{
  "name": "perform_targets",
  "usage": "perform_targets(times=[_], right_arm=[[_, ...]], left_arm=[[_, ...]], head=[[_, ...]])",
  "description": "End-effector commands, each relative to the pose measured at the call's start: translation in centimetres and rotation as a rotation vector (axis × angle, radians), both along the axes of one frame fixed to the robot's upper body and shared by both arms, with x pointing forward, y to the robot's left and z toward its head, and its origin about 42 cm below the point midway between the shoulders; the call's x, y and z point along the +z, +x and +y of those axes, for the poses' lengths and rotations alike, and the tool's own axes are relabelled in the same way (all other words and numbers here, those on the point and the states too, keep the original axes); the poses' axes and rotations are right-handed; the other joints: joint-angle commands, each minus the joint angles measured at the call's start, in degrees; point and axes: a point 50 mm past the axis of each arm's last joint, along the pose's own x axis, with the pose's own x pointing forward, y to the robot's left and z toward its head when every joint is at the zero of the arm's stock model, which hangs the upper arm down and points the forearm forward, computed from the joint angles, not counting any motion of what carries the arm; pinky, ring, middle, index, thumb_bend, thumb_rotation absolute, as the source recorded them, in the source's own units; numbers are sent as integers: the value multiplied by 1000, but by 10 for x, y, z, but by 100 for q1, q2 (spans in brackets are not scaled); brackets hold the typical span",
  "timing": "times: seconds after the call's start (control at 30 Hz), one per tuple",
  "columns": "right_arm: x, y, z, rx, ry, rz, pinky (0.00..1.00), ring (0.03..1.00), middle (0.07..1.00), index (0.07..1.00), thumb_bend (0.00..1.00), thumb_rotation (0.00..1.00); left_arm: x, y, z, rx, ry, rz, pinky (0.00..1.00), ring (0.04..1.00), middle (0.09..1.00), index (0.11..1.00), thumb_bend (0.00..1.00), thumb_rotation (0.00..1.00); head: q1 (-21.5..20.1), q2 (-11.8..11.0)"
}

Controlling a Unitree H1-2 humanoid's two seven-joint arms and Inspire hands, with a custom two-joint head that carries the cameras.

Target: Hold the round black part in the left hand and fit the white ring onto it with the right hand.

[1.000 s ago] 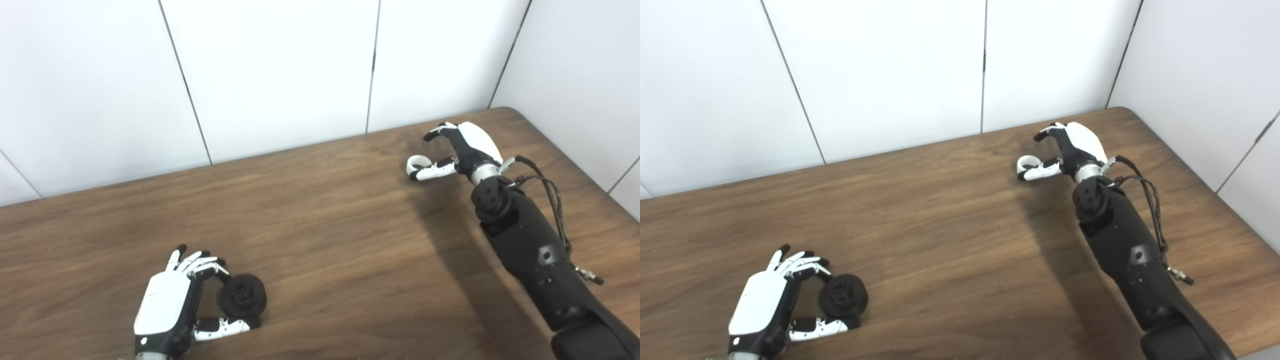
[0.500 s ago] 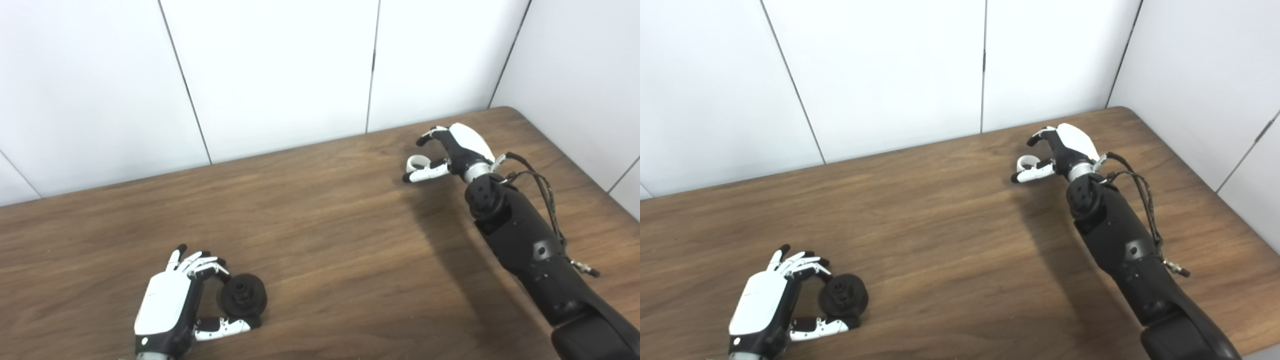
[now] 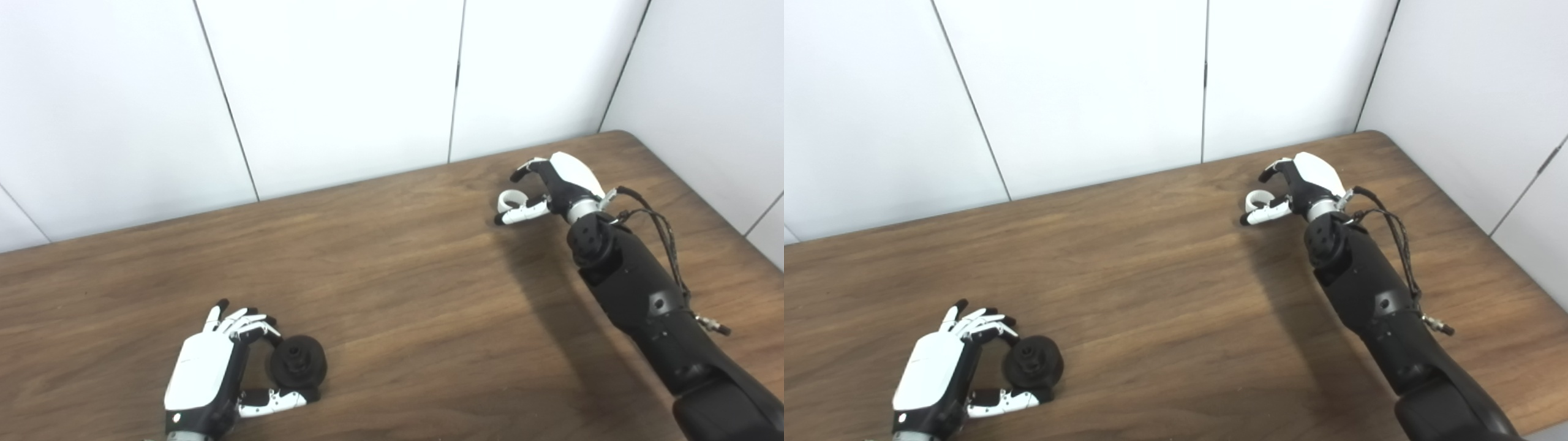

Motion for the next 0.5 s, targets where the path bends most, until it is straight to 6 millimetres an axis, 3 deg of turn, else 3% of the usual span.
perform_targets(times=[0.0, 0.47], right_arm=[[31, 10, -4, -4, -30, -95, 948, 955, 899, 688, 819, 296], [26, 8, -5, -7, -30, -93, 918, 942, 887, 660, 816, 278]], left_arm=[[5, 2, 5, -4, 21, -15, 1000, 853, 742, 485, 523, 50], [7, 2, 3, -7, 22, -12, 1000, 854, 743, 485, 523, 50]], head=[[1, 0], [15, 6]])
